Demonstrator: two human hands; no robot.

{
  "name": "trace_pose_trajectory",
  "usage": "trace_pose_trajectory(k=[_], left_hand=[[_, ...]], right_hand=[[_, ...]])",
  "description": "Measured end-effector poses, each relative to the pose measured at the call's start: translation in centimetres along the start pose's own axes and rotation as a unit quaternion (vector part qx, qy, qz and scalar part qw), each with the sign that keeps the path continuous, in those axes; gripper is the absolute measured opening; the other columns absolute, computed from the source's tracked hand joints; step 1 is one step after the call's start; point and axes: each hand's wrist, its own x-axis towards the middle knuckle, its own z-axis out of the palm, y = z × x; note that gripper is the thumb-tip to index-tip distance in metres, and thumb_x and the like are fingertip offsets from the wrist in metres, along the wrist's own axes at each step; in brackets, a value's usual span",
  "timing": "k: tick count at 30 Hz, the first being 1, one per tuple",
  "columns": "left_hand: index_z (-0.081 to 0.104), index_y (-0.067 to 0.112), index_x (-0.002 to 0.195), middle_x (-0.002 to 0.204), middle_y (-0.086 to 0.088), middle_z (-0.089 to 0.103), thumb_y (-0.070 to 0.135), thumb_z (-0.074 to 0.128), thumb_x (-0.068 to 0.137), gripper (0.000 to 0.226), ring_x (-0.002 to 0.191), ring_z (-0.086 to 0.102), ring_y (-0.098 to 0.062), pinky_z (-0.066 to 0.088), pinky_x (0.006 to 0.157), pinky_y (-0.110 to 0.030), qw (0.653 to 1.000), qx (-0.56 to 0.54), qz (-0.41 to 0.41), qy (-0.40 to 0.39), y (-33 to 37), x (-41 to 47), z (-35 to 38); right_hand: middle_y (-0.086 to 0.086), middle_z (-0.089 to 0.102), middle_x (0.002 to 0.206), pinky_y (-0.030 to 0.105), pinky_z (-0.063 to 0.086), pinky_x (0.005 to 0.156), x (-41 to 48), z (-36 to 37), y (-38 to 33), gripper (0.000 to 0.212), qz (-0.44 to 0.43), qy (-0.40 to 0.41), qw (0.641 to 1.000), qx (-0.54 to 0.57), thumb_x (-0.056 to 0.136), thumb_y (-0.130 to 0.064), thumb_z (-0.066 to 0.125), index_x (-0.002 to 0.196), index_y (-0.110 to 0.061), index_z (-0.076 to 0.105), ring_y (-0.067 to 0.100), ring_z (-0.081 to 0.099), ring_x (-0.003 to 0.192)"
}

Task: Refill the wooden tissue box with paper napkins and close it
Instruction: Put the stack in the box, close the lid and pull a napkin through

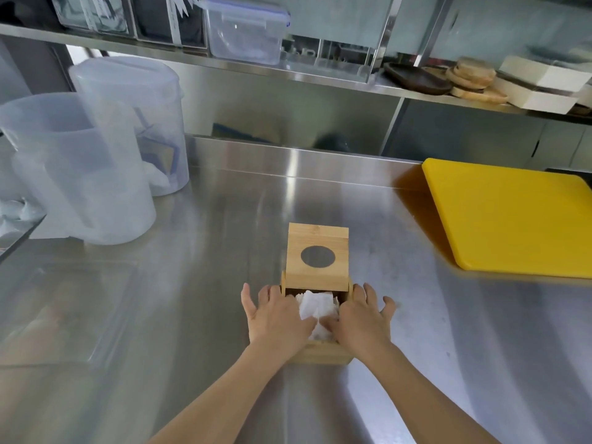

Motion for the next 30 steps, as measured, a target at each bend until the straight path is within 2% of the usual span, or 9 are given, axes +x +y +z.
trace_pose_trajectory(k=[4, 8, 12, 15, 18, 20, 23, 26, 30], left_hand=[[0.056, 0.027, 0.109, 0.141, 0.002, 0.035, 0.049, 0.048, 0.085, 0.033, 0.132, 0.028, -0.016, -0.014, 0.109, -0.045, 0.992, -0.091, -0.002, 0.085, -1.0, -0.4, -0.5], [0.064, 0.022, 0.083, 0.124, 0.006, 0.049, 0.033, 0.053, 0.086, 0.016, 0.119, 0.039, -0.014, -0.010, 0.108, -0.041, 0.980, -0.158, -0.024, 0.121, -1.4, 0.2, -0.8], [0.058, 0.023, 0.095, 0.108, 0.006, 0.051, 0.021, 0.061, 0.081, 0.015, 0.105, 0.047, -0.013, -0.005, 0.105, -0.034, 0.974, -0.147, 0.004, 0.173, -1.5, 0.2, 0.1], [0.061, 0.020, 0.081, 0.089, 0.000, 0.054, 0.009, 0.074, 0.066, 0.023, 0.086, 0.054, -0.021, 0.012, 0.095, -0.032, 0.969, -0.125, 0.057, 0.205, -1.4, 0.5, 0.4], [0.062, 0.024, 0.061, 0.067, 0.007, 0.058, 0.012, 0.070, 0.061, 0.015, 0.069, 0.057, -0.018, 0.021, 0.084, -0.033, 0.948, -0.065, 0.191, 0.244, -1.6, 0.8, 0.3], [0.061, 0.026, 0.058, 0.060, 0.012, 0.058, 0.021, 0.057, 0.067, 0.012, 0.066, 0.059, -0.012, 0.023, 0.089, -0.034, 0.934, -0.019, 0.281, 0.220, -2.1, 1.0, 0.0], [0.064, 0.026, 0.062, 0.068, 0.012, 0.062, 0.032, 0.044, 0.077, 0.026, 0.074, 0.059, -0.008, 0.013, 0.101, -0.037, 0.930, 0.089, 0.344, 0.094, -2.8, 1.1, -1.7], [0.066, 0.023, 0.073, 0.086, 0.011, 0.068, 0.041, 0.042, 0.085, 0.033, 0.088, 0.056, -0.005, 0.001, 0.109, -0.031, 0.926, 0.125, 0.357, -0.011, -3.2, 1.7, -3.1], [0.068, 0.020, 0.075, 0.087, 0.007, 0.068, 0.041, 0.034, 0.088, 0.042, 0.089, 0.057, -0.008, -0.003, 0.107, -0.028, 0.912, 0.191, 0.361, -0.043, -3.4, 2.5, -3.6]], right_hand=[[0.005, 0.019, 0.152, 0.049, 0.003, 0.108, -0.5, 0.1, 0.8, 0.029, -0.011, 0.098, 0.995, 0.030, 0.087, -0.041, 0.053, 0.106, -0.022, 0.063, 0.024, 0.007, 0.142], [0.003, 0.032, 0.147, 0.043, -0.001, 0.102, 0.1, -0.3, 1.8, 0.021, -0.017, 0.157, 0.985, 0.069, 0.088, -0.035, 0.051, 0.101, -0.026, 0.066, 0.022, 0.017, 0.138], [0.006, 0.056, 0.127, 0.039, 0.009, 0.095, 0.4, 0.1, 2.1, 0.009, -0.091, 0.222, 0.966, 0.094, 0.078, -0.023, 0.066, 0.082, -0.026, 0.074, 0.026, 0.041, 0.125], [-0.004, 0.064, 0.111, 0.036, 0.014, 0.090, 0.3, 0.4, 1.9, 0.017, -0.171, 0.223, 0.957, 0.074, 0.071, -0.033, 0.056, 0.071, -0.033, 0.073, 0.013, 0.038, 0.114], [-0.010, 0.067, 0.102, 0.030, 0.014, 0.084, -0.1, -0.3, 1.4, 0.027, -0.253, 0.183, 0.949, 0.052, 0.075, -0.033, 0.046, 0.083, -0.032, 0.072, 0.007, 0.043, 0.105], [-0.012, 0.064, 0.101, 0.030, 0.011, 0.085, -0.3, -1.0, 1.3, 0.024, -0.286, 0.107, 0.951, 0.045, 0.082, -0.025, 0.049, 0.097, -0.029, 0.067, 0.008, 0.048, 0.104], [-0.012, 0.064, 0.095, 0.031, 0.009, 0.083, 0.0, -1.4, 1.3, 0.021, -0.308, 0.062, 0.949, 0.009, 0.084, -0.019, 0.050, 0.097, -0.027, 0.064, 0.011, 0.050, 0.099], [-0.005, 0.066, 0.083, 0.032, 0.009, 0.083, 0.7, -1.5, 1.7, 0.018, -0.305, 0.033, 0.950, -0.061, 0.085, -0.021, 0.047, 0.079, -0.016, 0.063, 0.017, 0.053, 0.089], [0.005, 0.064, 0.075, 0.038, 0.012, 0.094, 1.7, -1.9, 2.6, 0.025, -0.293, 0.006, 0.949, -0.117, 0.085, -0.020, 0.046, 0.066, -0.011, 0.058, 0.020, 0.050, 0.078]])
